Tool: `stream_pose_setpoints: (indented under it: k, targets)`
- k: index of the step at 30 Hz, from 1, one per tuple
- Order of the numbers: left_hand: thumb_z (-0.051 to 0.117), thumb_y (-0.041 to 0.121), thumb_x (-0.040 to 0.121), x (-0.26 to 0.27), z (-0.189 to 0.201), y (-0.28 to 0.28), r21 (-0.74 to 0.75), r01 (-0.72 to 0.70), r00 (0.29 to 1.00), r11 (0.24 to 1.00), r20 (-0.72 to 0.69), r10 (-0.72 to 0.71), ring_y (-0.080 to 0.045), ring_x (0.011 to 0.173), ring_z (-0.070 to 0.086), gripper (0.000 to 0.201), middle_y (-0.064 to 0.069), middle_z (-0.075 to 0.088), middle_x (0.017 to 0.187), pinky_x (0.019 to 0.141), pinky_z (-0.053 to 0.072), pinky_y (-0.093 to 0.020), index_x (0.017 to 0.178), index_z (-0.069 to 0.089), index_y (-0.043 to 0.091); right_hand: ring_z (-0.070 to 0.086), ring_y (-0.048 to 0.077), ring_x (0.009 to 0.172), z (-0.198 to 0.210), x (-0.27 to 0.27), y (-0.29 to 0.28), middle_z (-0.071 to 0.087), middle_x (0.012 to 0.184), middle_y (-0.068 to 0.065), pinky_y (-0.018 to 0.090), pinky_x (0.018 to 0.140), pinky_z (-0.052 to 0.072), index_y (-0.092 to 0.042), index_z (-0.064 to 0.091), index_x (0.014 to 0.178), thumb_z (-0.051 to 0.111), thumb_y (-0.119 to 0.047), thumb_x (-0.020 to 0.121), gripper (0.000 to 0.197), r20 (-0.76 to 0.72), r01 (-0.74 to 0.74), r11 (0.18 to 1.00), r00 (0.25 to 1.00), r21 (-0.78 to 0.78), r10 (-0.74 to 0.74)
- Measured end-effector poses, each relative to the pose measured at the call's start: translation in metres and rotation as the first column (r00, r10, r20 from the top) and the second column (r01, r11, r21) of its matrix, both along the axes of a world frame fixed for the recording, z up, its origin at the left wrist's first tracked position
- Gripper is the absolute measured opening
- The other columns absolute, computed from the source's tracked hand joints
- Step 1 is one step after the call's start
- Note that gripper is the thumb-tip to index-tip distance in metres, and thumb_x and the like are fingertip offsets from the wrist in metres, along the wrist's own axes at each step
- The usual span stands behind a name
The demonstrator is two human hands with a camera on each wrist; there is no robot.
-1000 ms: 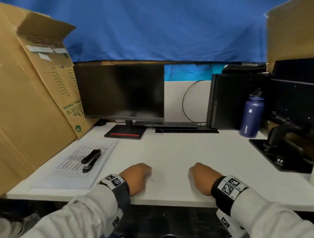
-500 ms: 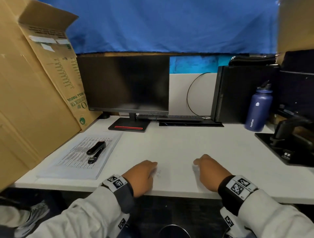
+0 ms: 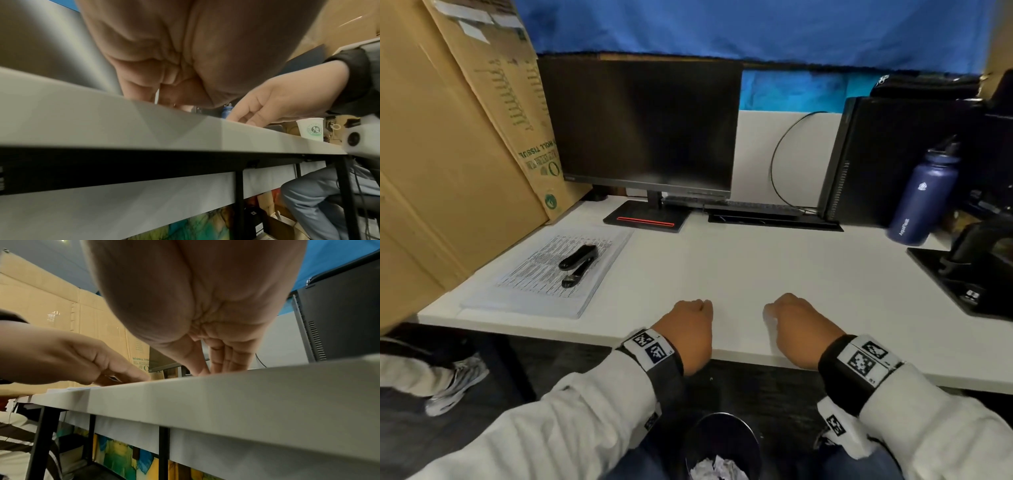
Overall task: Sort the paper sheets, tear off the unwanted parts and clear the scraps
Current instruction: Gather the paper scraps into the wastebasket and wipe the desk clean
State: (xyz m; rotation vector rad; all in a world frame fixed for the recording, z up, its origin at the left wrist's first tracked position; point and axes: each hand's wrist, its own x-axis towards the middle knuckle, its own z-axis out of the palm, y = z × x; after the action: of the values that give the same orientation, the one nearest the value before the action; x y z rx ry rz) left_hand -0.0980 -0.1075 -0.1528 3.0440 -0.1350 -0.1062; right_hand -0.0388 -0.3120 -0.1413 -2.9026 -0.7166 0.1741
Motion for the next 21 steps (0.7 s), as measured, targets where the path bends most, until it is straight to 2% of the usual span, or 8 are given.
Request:
stream_pose_setpoints:
  k: [3,6,8,10,14,18,20,21]
  targets:
    - [0.055,0.011,0.088,-0.004,0.0,-0.005,0.011,0.019,0.999,1.0,-0.041,-0.019,-0.026,0.125,0.045,0.073,-0.013,0.043,0.139,0.101,0.045,-0.034,0.152,0.021,0.002,0.05,0.022,0.105,0.002,-0.001,0.0,0.048,0.114,0.008,0.03,0.091,0.048,-0.017,0.047,0.088,0.039,0.0,0.088,0.019,0.003,-0.015,0.999,1.0,0.039,0.015]
    - [0.056,0.017,0.089,-0.012,-0.002,-0.006,0.105,0.084,0.995,0.991,-0.054,-0.078,-0.028,0.136,0.037,0.07,-0.015,0.032,0.15,0.108,0.043,-0.042,0.15,0.025,0.001,0.049,0.019,0.106,0.001,-0.008,-0.003,0.049,0.114,0.005,0.03,0.093,0.047,-0.022,0.047,0.079,0.04,-0.008,0.091,0.02,0.007,-0.064,0.998,0.998,0.016,0.064]
    - [0.055,0.019,0.09,-0.017,-0.002,0.001,0.111,0.131,0.991,0.985,-0.04,-0.127,-0.028,0.139,0.036,0.071,-0.014,0.029,0.154,0.109,0.043,-0.042,0.151,0.023,0.003,0.047,0.015,0.102,-0.002,-0.015,-0.009,0.048,0.11,0.001,0.024,0.085,0.045,-0.029,0.037,0.07,0.041,-0.017,0.094,0.027,0.025,-0.118,0.993,0.993,0.001,0.118]
    - [0.053,0.017,0.09,-0.019,-0.002,0.01,0.105,0.177,0.984,0.979,-0.022,-0.176,-0.028,0.139,0.039,0.072,-0.012,0.028,0.156,0.11,0.042,-0.04,0.153,0.021,0.005,0.044,0.012,0.097,-0.006,-0.022,-0.016,0.045,0.105,-0.004,0.02,0.075,0.04,-0.029,0.035,0.073,0.041,-0.025,0.095,0.023,0.052,-0.158,0.987,0.986,0.004,0.157]
    - [0.052,0.009,0.093,-0.025,0.002,0.023,0.178,0.258,0.966,0.95,-0.027,-0.257,-0.025,0.147,0.028,0.076,-0.006,0.015,0.164,0.119,0.03,-0.035,0.158,0.013,0.012,0.045,0.011,0.098,-0.01,-0.03,-0.028,0.047,0.107,-0.007,0.025,0.081,0.047,-0.022,0.049,0.095,0.039,-0.03,0.094,0.013,0.099,-0.187,0.982,0.977,-0.007,0.186]
    - [0.045,0.005,0.096,-0.035,0.0,0.029,0.213,0.279,0.957,0.936,0.019,-0.29,-0.025,0.147,0.029,0.068,-0.002,0.018,0.165,0.116,0.031,-0.034,0.158,0.018,0.017,0.041,0.009,0.087,-0.014,-0.03,-0.035,0.045,0.096,-0.012,0.022,0.073,0.037,-0.023,0.058,0.102,0.048,-0.02,0.095,0.012,0.165,-0.233,0.967,0.955,-0.098,0.247]
    - [0.046,0.006,0.095,-0.037,-0.004,0.031,0.212,0.268,0.955,0.94,0.066,-0.287,-0.026,0.14,0.04,0.062,-0.002,0.031,0.16,0.109,0.042,-0.036,0.154,0.029,0.017,0.046,0.009,0.074,-0.018,-0.034,-0.035,0.048,0.082,-0.014,0.021,0.064,0.033,-0.024,0.063,0.087,0.066,-0.012,0.082,0.013,0.201,-0.216,0.963,0.948,-0.162,0.246]
    - [0.048,0.006,0.094,-0.038,-0.008,0.032,0.203,0.271,0.949,0.941,0.105,-0.296,-0.026,0.131,0.048,0.056,-0.002,0.042,0.152,0.101,0.048,-0.037,0.148,0.038,0.016,0.05,0.009,0.065,-0.022,-0.037,-0.037,0.053,0.072,-0.013,0.019,0.057,0.034,-0.024,0.064,0.074,0.077,-0.007,0.067,0.023,0.236,-0.201,0.964,0.942,-0.173,0.239]
